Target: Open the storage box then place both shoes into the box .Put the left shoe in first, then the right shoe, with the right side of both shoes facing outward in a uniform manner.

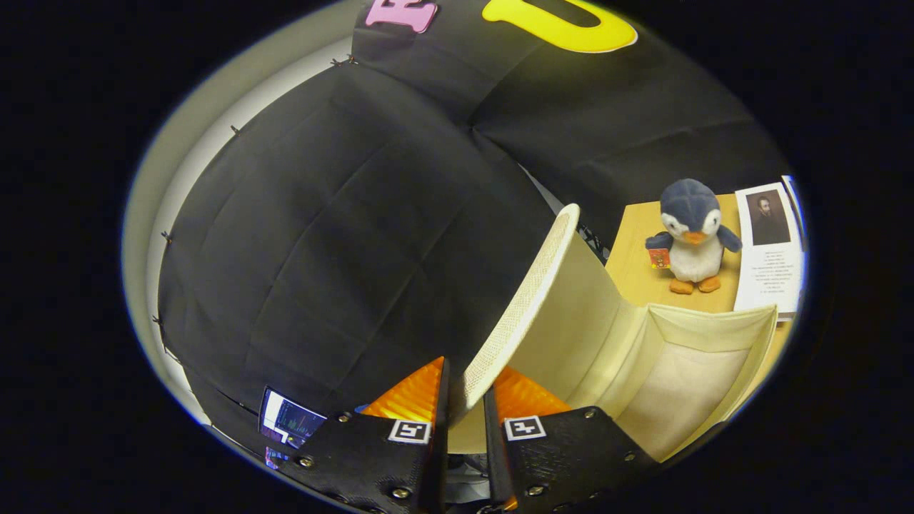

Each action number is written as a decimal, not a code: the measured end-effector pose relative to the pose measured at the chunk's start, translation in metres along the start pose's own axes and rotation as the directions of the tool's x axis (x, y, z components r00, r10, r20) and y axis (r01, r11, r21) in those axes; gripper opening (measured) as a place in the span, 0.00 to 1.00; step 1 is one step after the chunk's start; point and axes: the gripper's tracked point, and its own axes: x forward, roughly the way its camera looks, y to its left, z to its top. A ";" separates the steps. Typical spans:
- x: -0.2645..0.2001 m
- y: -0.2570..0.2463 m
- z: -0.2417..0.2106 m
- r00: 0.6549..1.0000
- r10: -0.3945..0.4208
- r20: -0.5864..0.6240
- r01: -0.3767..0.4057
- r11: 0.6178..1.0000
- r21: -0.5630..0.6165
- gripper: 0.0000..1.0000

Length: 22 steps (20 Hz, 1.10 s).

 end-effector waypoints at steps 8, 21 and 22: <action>0.036 0.007 0.004 0.997 -0.077 -0.013 0.077 0.995 -0.065 0.97; -0.093 -0.039 0.014 0.973 -0.212 0.094 0.219 0.972 -0.080 0.97; -0.106 -0.044 0.012 0.967 -0.232 0.107 0.241 0.967 -0.087 0.97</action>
